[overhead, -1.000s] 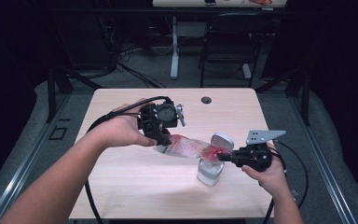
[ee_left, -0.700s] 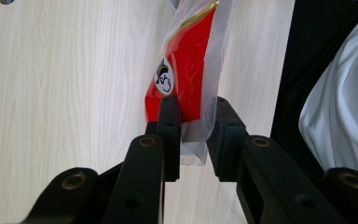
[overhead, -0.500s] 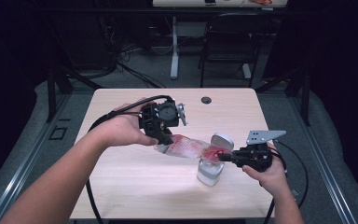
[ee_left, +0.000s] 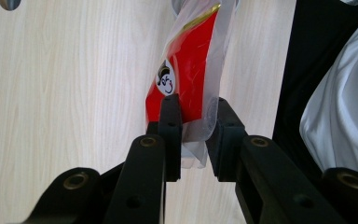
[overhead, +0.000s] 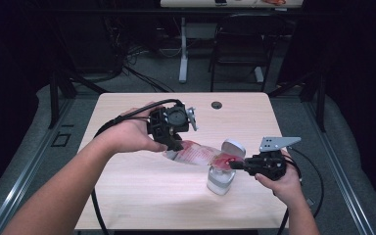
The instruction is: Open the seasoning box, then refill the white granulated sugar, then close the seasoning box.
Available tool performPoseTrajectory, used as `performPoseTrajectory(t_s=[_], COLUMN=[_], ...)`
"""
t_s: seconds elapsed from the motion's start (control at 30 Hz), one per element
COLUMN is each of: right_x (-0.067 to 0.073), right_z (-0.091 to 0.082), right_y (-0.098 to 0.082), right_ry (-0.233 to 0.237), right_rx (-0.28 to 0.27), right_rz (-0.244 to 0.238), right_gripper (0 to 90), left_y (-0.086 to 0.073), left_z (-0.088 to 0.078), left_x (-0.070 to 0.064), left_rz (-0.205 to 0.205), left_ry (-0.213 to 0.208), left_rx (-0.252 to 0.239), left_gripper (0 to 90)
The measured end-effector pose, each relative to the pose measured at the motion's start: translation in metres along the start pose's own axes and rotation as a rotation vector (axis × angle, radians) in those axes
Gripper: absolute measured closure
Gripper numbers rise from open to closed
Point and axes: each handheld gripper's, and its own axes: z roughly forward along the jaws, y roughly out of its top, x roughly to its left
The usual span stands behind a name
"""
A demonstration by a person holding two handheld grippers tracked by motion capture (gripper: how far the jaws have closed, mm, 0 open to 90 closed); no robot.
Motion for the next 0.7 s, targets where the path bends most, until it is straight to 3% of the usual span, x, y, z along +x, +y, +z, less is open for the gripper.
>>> performPoseTrajectory(t_s=[0.7], right_x=[-0.0018], right_z=[0.0], right_y=[0.0005], right_ry=[0.001], right_rx=[0.007], right_rz=[-0.004], right_gripper=[89.4], left_y=[0.0018], left_z=[-0.001], left_x=[0.0006], left_rz=[0.0], left_ry=[0.004], left_rx=[-0.001], left_gripper=[77.6])
